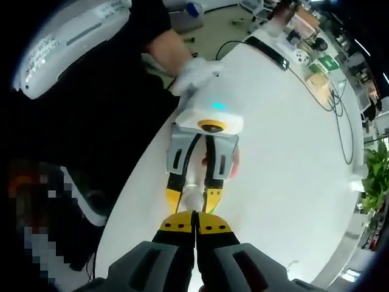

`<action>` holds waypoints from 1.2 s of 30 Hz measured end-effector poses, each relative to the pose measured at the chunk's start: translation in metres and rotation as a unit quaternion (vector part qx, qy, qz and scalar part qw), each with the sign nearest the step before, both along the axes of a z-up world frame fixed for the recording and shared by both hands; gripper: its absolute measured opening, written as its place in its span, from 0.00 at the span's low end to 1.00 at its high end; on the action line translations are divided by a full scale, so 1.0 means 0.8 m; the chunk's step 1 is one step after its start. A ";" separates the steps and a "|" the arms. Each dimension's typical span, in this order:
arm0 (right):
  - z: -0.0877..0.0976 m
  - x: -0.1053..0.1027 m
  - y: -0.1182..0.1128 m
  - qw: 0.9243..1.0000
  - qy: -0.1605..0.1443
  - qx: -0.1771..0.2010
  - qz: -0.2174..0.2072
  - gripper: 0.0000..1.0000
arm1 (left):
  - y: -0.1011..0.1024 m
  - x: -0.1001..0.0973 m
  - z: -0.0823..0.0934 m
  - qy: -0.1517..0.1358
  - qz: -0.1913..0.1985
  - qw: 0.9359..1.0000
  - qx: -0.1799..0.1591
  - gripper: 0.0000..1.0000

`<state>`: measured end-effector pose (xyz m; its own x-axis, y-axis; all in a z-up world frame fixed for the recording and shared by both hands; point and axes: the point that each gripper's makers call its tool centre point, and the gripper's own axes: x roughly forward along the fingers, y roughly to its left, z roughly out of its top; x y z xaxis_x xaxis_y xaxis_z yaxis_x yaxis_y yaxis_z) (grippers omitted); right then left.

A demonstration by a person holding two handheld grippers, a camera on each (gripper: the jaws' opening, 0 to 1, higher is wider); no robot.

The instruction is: Clamp pump bottle remove cover press pump head put on cover

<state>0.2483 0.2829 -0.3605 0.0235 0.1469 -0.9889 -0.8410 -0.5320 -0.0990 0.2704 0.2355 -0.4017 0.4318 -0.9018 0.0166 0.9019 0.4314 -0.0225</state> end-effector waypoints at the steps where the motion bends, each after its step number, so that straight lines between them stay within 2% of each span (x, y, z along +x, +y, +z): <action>1: 0.000 0.001 0.000 1.000 0.001 -0.003 -0.003 0.00 | 0.000 0.000 0.000 -0.001 0.001 1.000 0.000 0.16; 10: 0.001 0.003 -0.001 1.000 -0.008 -0.014 -0.016 0.00 | 0.000 0.000 -0.001 0.003 -0.001 1.000 -0.001 0.16; 21: 0.003 0.007 -0.003 0.999 0.005 0.007 -0.048 0.00 | 0.000 0.002 0.000 0.002 -0.001 1.000 -0.001 0.16; 22: -0.004 0.007 -0.005 0.999 0.007 0.007 -0.050 0.00 | 0.000 0.002 -0.001 0.002 -0.001 1.000 -0.001 0.16; 29: -0.006 0.004 -0.003 0.999 0.015 -0.002 -0.044 0.00 | 0.001 0.002 0.000 0.003 -0.001 1.000 -0.001 0.16; 36: 0.001 0.004 -0.002 0.999 0.004 -0.014 -0.034 0.00 | 0.002 0.004 -0.001 0.002 -0.001 1.000 -0.001 0.16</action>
